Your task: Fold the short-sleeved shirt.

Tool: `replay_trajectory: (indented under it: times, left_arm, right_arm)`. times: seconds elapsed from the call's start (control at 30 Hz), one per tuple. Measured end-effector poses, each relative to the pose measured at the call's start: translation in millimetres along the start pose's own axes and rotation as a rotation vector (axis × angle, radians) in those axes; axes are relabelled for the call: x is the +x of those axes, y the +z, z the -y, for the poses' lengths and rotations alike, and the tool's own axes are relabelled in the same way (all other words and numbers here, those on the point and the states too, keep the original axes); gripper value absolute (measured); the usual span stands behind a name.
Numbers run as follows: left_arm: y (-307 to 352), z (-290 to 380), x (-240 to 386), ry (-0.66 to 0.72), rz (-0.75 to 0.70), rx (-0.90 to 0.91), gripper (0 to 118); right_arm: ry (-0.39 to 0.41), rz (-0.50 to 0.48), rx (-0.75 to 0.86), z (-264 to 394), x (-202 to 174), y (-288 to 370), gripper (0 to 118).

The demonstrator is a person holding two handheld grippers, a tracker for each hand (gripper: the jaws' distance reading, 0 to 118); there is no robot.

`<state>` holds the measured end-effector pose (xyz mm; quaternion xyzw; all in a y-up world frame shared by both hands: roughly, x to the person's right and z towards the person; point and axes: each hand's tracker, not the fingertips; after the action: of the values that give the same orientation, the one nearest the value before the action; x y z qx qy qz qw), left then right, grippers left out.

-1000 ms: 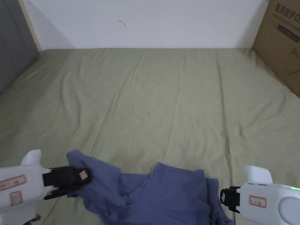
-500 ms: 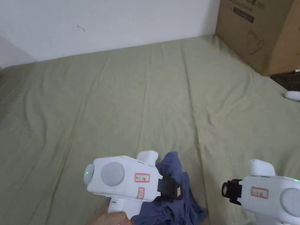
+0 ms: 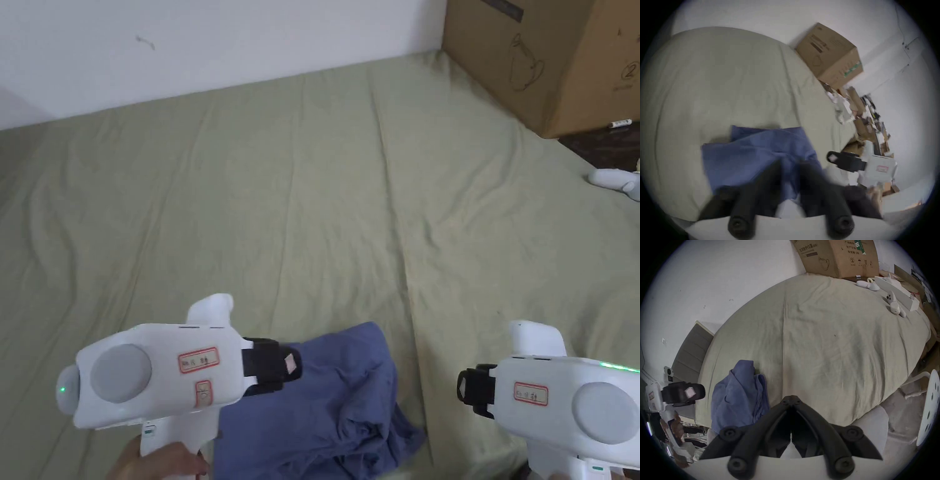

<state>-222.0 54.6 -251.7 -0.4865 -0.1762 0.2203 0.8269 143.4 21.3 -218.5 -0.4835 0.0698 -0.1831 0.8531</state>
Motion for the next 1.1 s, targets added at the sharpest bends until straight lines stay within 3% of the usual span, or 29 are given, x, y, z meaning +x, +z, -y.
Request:
replay_trajectory:
  times: [0.13,0.3,0.6,0.77,0.87,0.93,1.1]
  left_arm:
    - [-33,17,-11,0.051,0.025,-0.074,0]
    - [-81,39,21,0.020,0.108,-0.173,0]
    - [-138,68,82,-0.158,0.114,-0.315,0]
    - [-136,66,92,-0.147,0.125,-0.315,0]
    - [-136,67,97,-0.153,0.202,-0.321,0]
    - [-132,64,91,-0.064,0.288,-0.319,0]
    - [-74,44,52,0.007,0.295,-0.169,0]
  right_arm:
    - [-0.001,-0.005,-0.001,1,0,0,0]
    - [-0.008,0.004,-0.003,2,5,1,0]
    - [-0.041,0.025,-0.003,3,20,2,0]
    - [-0.051,0.033,0.003,2,24,6,0]
    - [-0.052,0.037,0.001,1,24,5,0]
    - [-0.047,0.033,0.003,0,19,7,0]
    - [0.030,0.013,-0.008,-5,-2,6,0]
